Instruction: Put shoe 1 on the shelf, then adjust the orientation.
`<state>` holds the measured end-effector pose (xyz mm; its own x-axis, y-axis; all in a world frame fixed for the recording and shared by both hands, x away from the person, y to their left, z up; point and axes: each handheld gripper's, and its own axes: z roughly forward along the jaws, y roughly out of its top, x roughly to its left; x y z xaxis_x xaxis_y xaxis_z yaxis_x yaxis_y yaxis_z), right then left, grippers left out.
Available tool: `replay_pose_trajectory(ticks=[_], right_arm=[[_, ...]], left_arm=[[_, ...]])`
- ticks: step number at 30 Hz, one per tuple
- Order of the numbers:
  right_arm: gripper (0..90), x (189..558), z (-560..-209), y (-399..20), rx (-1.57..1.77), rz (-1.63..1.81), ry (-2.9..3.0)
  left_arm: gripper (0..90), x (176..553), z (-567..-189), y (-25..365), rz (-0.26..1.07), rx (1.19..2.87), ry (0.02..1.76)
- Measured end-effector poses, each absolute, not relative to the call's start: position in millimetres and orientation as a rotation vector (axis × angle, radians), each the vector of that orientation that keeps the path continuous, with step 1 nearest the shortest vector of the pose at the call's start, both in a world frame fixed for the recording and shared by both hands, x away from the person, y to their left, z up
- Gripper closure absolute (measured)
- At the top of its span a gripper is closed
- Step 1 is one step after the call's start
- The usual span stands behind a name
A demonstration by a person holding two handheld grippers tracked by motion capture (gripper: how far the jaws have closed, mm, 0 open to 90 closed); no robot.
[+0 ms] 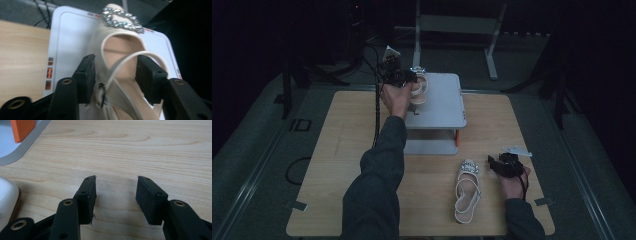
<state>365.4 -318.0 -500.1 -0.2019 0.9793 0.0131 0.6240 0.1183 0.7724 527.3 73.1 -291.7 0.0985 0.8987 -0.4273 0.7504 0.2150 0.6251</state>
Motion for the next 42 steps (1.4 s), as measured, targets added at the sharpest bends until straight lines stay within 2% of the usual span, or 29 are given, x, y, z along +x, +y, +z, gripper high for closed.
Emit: replay_pose_trajectory(ticks=[5, 10, 18, 30, 42], right_arm=[[50.2, 365, -500, -318, 1.547, 0.903, 1.89], [49.6, 366, -500, -318, 1.553, 0.905, 1.895], [48.9, 365, -500, -318, 1.555, 0.91, 1.896], [49.6, 364, -500, -316, 1.539, 0.894, 1.903], [49.9, 355, -489, -314, 1.518, 0.932, 1.93]], left_arm=[[44.7, 522, -289, 77, 0.246, 1.569, 1.591], [43.8, 515, -282, 79, 0.289, 1.609, 1.436], [44.5, 501, -270, 95, 0.371, 1.629, 1.309], [44.6, 478, -268, 117, 0.419, 1.698, 1.262], [43.3, 448, -297, 137, 0.458, 1.809, 1.211]])
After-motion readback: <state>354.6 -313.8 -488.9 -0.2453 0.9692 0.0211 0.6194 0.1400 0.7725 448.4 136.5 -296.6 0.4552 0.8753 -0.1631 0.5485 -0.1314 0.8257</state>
